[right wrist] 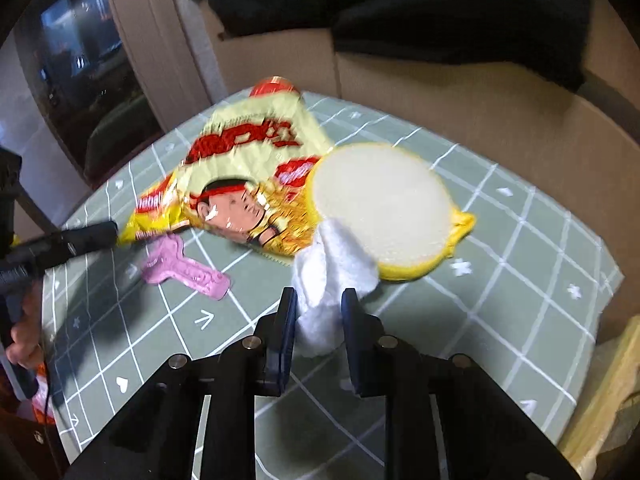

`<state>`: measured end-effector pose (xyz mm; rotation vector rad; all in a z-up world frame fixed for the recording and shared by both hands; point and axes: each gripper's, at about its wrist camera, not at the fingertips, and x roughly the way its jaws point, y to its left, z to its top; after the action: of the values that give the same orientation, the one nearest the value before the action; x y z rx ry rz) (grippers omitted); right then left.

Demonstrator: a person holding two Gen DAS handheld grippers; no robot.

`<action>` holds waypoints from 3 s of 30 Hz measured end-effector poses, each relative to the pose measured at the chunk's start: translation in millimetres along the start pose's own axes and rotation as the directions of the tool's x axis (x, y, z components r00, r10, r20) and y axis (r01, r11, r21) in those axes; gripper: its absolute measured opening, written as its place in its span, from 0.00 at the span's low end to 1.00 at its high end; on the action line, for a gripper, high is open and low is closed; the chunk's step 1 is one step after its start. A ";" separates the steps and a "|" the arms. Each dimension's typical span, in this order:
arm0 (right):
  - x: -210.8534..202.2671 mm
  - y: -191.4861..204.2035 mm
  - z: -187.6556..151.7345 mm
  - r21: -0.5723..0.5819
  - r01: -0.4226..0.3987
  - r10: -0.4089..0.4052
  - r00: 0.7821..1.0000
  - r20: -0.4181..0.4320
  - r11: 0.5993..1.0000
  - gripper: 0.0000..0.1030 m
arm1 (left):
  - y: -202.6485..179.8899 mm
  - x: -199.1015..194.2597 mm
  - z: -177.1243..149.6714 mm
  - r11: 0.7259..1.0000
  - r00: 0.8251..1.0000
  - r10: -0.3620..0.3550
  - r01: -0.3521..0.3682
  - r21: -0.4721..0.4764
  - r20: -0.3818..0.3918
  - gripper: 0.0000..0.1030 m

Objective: Collect trash
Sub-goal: 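Grasp the pink plastic toy with the left gripper, then carry the tissue and pink toy over the bin and release both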

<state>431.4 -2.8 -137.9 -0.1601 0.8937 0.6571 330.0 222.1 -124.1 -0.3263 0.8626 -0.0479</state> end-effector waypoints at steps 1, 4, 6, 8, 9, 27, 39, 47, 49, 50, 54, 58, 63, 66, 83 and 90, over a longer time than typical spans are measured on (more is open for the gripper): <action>-6.9 -1.9 -0.5 0.009 0.008 -0.008 1.000 0.016 1.000 0.21 | -3.8 3.9 -0.5 1.000 1.000 0.024 -0.024 -0.013 -0.003 0.38; -26.1 -12.7 -1.9 0.042 0.023 -0.025 0.998 0.054 0.999 0.21 | -10.5 11.2 -2.1 0.997 0.998 0.060 -0.060 -0.057 0.007 0.38; -36.2 -19.2 -3.6 0.061 0.025 -0.029 0.997 0.066 0.998 0.21 | -17.8 15.5 -3.3 0.994 0.995 0.094 -0.092 -0.065 0.015 0.38; -41.7 -22.4 -4.9 0.069 0.031 -0.036 0.997 0.072 0.997 0.21 | -25.0 23.4 -4.2 0.992 0.993 0.118 -0.118 -0.052 -0.002 0.38; -44.2 -24.4 -6.6 0.071 0.035 -0.041 0.996 0.074 0.997 0.21 | -28.7 27.7 -5.0 0.990 0.991 0.135 -0.135 -0.044 -0.013 0.38; -103.9 -32.6 -17.7 0.057 0.077 -0.086 0.980 0.180 0.995 0.21 | -78.7 -10.6 10.5 0.988 0.980 0.154 -0.156 0.002 0.124 0.30; -192.6 -64.4 -28.2 0.122 0.127 -0.160 0.934 0.318 0.984 0.21 | -193.9 -63.0 35.6 0.981 0.961 -0.046 -0.007 0.192 0.272 0.30; -244.2 -98.0 -48.4 0.195 0.181 -0.244 0.895 0.373 0.964 0.21 | -268.8 -62.6 31.3 0.944 0.955 -0.151 0.063 0.322 0.255 0.30; -255.7 -108.2 -54.2 0.219 0.194 -0.267 0.887 0.377 0.956 0.21 | -286.9 -60.1 29.4 0.934 0.954 -0.176 0.084 0.348 0.242 0.30; -259.1 -112.5 -56.6 0.228 0.203 -0.279 0.883 0.379 0.952 0.21 | -297.3 -57.1 29.4 0.927 0.954 -0.195 0.102 0.362 0.230 0.30; -280.2 -132.8 -69.4 0.278 0.235 -0.332 0.862 0.384 0.931 0.21 | -330.3 -47.0 26.7 0.908 0.951 -0.243 0.152 0.391 0.193 0.30; -296.3 -152.8 -84.6 0.326 0.252 -0.372 0.844 0.386 0.911 0.21 | -360.2 -33.0 18.8 0.884 0.947 -0.279 0.188 0.428 0.159 0.30; -298.0 -174.9 -97.9 0.376 0.251 -0.392 0.845 0.363 0.892 0.21 | -381.9 -15.3 10.0 0.864 0.943 -0.310 0.224 0.451 0.124 0.30; -291.5 -185.6 -102.9 0.392 0.249 -0.393 0.852 0.347 0.886 0.21 | -388.0 -2.2 5.5 0.861 0.945 -0.314 0.240 0.448 0.096 0.30; -250.8 -219.8 -121.7 0.444 0.224 -0.365 0.893 0.265 0.868 0.21 | -398.1 51.1 -10.5 0.856 0.956 -0.293 0.271 0.441 -0.019 0.30; -238.7 -228.6 -125.6 0.459 0.224 -0.360 0.903 0.234 0.860 0.21 | -400.9 67.1 -14.6 0.852 0.954 -0.294 0.292 0.435 -0.064 0.30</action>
<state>376.0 -344.3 -65.2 0.1933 0.6642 0.1782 398.8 -173.9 -61.7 -0.0263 0.7653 -0.5226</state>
